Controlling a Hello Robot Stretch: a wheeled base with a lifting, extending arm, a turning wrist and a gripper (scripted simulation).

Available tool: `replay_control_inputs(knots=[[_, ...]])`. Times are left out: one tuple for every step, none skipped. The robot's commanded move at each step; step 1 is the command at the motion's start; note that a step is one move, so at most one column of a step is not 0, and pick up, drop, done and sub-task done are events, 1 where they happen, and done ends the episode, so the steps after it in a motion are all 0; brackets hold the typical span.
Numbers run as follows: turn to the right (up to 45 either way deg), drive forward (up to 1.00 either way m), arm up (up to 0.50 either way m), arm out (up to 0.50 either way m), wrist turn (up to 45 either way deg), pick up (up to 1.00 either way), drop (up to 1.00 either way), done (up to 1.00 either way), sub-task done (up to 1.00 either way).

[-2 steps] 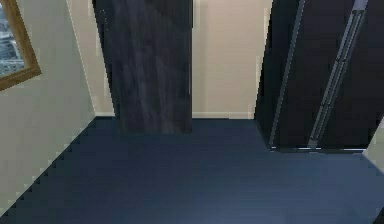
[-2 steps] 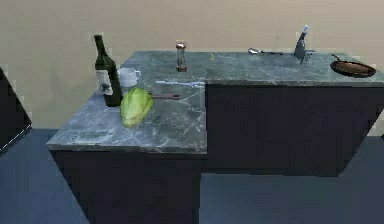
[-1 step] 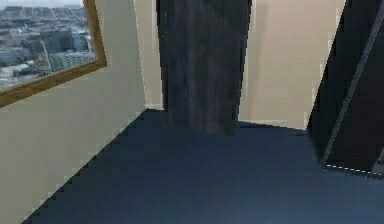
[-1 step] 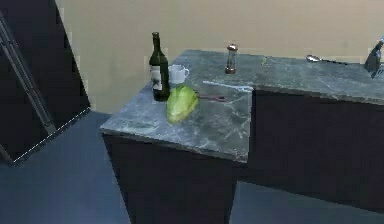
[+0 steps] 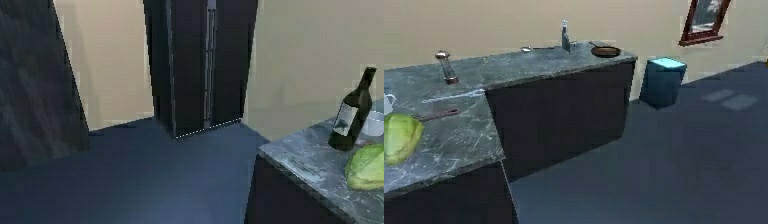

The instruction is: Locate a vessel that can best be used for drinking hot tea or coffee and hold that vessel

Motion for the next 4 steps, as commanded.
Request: replay_control_inputs(knots=[[3.0,0.0,0.0,0.0,0.0,0.0,0.0,0.0,0.0],[-30.0,0.0,0.0,0.0,0.0,0.0,0.0,0.0,0.0],[0.0,0.8,0.0,0.0,0.0,0.0,0.0,0.0,0.0],[45.0,0.0,0.0,0.0,0.0,0.0,0.0,0.0,0.0]])
